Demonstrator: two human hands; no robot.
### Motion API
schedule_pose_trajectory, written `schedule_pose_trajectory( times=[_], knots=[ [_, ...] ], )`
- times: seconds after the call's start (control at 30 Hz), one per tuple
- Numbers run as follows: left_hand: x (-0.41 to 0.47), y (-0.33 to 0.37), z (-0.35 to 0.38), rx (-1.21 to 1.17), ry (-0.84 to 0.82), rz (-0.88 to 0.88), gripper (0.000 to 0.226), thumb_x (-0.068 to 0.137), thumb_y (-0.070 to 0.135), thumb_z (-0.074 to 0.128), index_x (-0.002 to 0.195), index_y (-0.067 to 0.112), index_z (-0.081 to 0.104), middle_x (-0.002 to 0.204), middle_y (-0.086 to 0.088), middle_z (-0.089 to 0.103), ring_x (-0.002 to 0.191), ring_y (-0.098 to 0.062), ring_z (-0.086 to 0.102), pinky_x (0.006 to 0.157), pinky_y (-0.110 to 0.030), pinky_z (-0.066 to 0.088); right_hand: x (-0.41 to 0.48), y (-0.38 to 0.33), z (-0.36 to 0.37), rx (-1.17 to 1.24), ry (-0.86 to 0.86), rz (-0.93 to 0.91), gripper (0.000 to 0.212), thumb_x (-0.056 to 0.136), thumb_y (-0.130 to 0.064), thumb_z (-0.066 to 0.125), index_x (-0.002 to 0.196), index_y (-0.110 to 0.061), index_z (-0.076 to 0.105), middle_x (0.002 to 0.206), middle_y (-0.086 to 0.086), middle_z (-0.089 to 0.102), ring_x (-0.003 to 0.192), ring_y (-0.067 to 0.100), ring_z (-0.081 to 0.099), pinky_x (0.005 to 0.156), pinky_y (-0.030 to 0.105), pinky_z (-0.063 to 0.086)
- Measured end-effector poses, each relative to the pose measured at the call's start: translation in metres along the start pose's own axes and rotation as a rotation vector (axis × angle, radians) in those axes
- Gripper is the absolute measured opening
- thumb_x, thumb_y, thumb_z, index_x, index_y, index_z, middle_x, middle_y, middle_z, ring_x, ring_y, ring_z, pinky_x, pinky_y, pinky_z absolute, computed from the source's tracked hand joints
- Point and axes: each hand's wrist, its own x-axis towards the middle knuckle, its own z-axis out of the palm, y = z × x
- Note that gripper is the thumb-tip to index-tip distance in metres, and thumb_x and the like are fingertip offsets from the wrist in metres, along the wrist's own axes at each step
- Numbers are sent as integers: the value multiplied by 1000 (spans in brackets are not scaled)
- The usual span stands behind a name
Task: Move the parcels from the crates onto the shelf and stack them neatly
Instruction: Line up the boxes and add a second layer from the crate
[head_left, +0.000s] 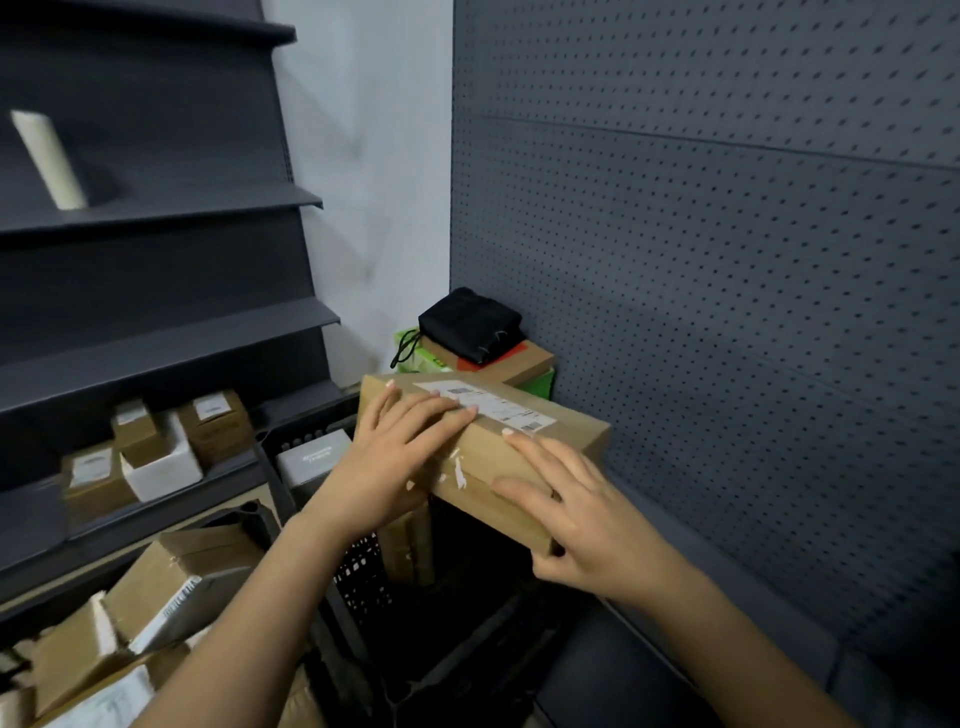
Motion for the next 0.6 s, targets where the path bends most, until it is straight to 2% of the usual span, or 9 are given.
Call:
schedule_pose_trajectory(
  times=[0.1, 0.2, 0.33, 0.43, 0.6],
  knots=[
    [7, 36, -5, 23, 50, 13, 111, 52, 28, 85, 148, 29, 31, 138, 4, 43, 130, -19, 39, 113, -60, 14, -33, 2, -16, -63, 11, 71, 94, 68, -23, 70, 150, -28, 25, 158, 6, 18, 143, 24, 19, 117, 35, 13],
    [18, 79, -5, 8, 153, 27, 106, 51, 20, 83, 146, 28, 36, 136, 2, 45, 126, -22, 43, 112, -63, 14, -63, 1, -29, -71, 116, 196, 99, 70, -26, 72, 153, -22, 17, 154, 5, 27, 142, 22, 24, 120, 39, 15],
    [37, 134, -9, 2, 310, 53, 98, 55, 13, 81, 143, 26, 41, 134, -1, 48, 125, -24, 42, 111, -66, 12, -95, 3, -50, -177, 223, 355, 103, 64, -26, 80, 150, -8, 27, 146, 7, 40, 137, 25, 33, 118, 41, 14],
    [55, 169, -13, -3, 403, 87, 94, 58, 11, 79, 143, 23, 42, 135, -3, 46, 126, -25, 40, 111, -66, 12, -121, 11, -74, -227, 300, 418, 94, 59, -13, 78, 144, -8, 38, 142, 6, 46, 132, 25, 39, 118, 38, 14],
    [102, 207, -29, -102, 490, 194, 100, 53, 17, 84, 142, 25, 40, 136, -1, 42, 127, -25, 39, 112, -61, 14, -164, 26, -118, -339, 385, 512, 91, 57, -12, 78, 141, -8, 44, 140, 7, 48, 131, 26, 39, 117, 37, 15]
  ],
)
